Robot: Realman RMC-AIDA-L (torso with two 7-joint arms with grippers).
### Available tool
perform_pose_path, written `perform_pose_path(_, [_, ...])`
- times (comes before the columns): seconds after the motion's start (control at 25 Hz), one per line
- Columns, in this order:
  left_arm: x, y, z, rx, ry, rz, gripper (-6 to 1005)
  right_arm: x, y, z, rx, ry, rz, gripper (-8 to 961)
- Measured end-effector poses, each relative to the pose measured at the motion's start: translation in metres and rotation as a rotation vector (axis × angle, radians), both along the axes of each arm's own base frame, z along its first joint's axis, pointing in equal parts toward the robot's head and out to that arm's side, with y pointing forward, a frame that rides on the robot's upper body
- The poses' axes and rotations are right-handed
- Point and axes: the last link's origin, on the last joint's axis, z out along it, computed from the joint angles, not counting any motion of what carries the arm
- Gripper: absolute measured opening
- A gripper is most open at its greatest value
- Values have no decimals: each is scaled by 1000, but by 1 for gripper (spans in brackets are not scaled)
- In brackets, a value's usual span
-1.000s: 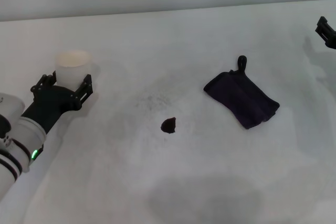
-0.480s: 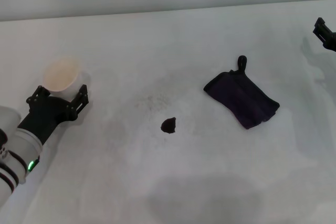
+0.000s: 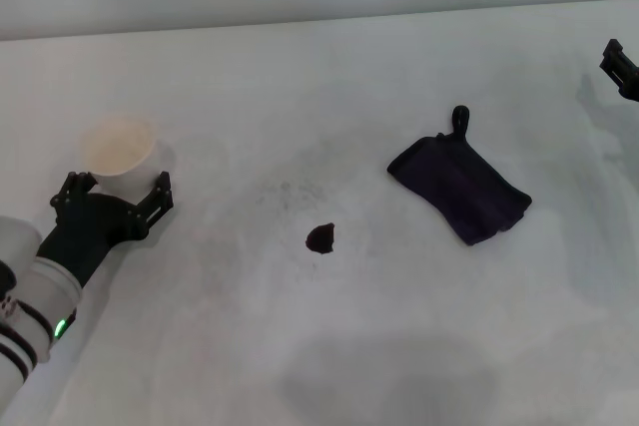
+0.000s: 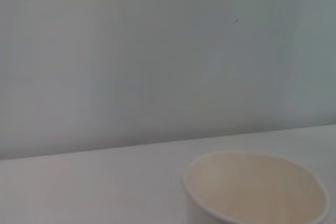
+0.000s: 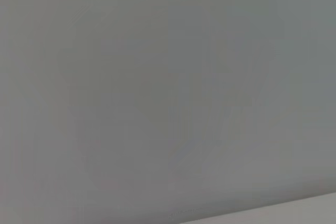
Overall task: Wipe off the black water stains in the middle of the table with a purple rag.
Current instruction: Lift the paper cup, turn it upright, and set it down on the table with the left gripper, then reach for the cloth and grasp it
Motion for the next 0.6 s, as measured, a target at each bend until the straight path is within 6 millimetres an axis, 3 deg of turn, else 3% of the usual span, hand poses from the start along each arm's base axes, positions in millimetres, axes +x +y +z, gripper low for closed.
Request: perform_pose_path(0.6, [-17,-41,4,60,-4,4,892,-2,-1,-5,-49,-31,27,868])
